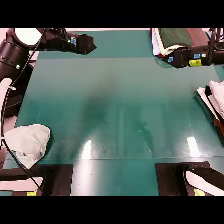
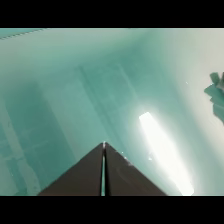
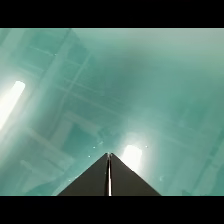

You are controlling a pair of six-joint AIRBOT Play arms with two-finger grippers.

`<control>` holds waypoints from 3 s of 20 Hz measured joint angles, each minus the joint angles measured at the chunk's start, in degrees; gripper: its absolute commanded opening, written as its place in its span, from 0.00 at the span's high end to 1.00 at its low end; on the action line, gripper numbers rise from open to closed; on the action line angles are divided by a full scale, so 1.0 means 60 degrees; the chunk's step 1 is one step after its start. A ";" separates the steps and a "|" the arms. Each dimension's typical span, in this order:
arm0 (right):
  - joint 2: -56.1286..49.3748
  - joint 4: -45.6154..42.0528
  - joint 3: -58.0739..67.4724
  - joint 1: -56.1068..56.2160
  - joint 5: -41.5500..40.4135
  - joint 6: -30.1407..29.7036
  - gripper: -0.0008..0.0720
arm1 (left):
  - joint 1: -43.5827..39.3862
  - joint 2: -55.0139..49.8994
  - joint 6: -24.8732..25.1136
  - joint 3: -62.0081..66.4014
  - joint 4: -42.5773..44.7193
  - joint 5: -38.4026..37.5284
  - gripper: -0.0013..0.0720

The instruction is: Fold the shirts.

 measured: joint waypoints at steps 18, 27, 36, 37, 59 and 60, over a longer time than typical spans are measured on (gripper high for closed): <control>0.0000 -0.0015 0.0000 0.0011 0.0080 0.0004 0.96 | 0.0423 0.0361 0.0022 0.0106 0.0029 0.0168 0.95; 0.0000 -0.0022 0.0000 0.0007 0.0073 0.0004 0.96 | 0.2885 0.3337 -0.0007 -0.1614 0.3260 -0.4568 0.94; 0.0000 -0.0036 0.0000 0.0004 0.0066 0.0000 0.96 | 0.4291 0.5424 -0.1031 -0.8604 0.6091 -0.5588 0.09; 0.0000 -0.0036 0.0000 0.0004 0.0069 0.0000 0.96 | 0.4342 0.5468 -0.1075 -0.9158 0.6200 -0.5399 0.11; 0.0000 -0.0455 0.3515 0.0004 -0.0656 0.0000 0.96 | 0.1738 0.4594 0.0026 -0.0911 0.0856 -0.2761 0.95; 0.0000 -0.0503 0.3650 0.0004 -0.0670 0.0000 0.96 | 0.1096 0.4211 0.0098 -0.0816 0.0820 -0.2605 0.95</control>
